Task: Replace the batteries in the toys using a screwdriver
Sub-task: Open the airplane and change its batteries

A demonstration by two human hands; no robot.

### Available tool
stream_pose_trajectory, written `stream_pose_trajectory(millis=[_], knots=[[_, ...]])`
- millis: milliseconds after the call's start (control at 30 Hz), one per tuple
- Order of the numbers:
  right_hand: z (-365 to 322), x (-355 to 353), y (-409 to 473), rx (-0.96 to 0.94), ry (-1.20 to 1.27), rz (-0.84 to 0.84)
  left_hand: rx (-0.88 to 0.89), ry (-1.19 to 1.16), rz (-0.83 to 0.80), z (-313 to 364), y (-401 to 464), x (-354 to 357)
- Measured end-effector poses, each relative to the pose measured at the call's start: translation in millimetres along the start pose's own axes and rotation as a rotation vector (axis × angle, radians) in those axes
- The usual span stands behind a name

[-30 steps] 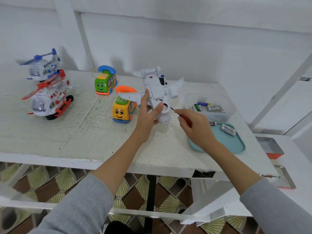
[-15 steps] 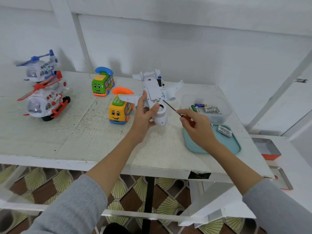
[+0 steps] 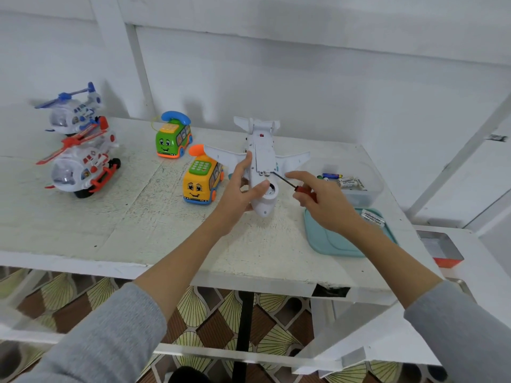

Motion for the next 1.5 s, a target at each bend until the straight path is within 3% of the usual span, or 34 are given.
stream_pose_trajectory(millis=[233,533,1300,1500], knots=[[-5.9,10.9,9.9,0.017,-0.044,-0.186,-0.034,0.097,-0.086,4.7,-1.0,-3.4],[-7.2,11.7,10.2,-0.005,-0.094,-0.173,0.008,0.319,-0.146,9.1,-1.6,-11.1],[5.4,-11.8,-1.1,0.049,-0.040,-0.151,0.037,0.430,-0.160,13.1,13.4,-21.4],[13.8,-27.2,-16.1,0.077,-0.062,-0.205,0.128,0.455,-0.126,25.2,18.3,-25.0]])
Point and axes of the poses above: each hand's wrist, its own y-axis towards the middle knuckle, its own x-axis out of the palm, z = x × y, the point moved 5 cm from there along y, towards the middle knuckle
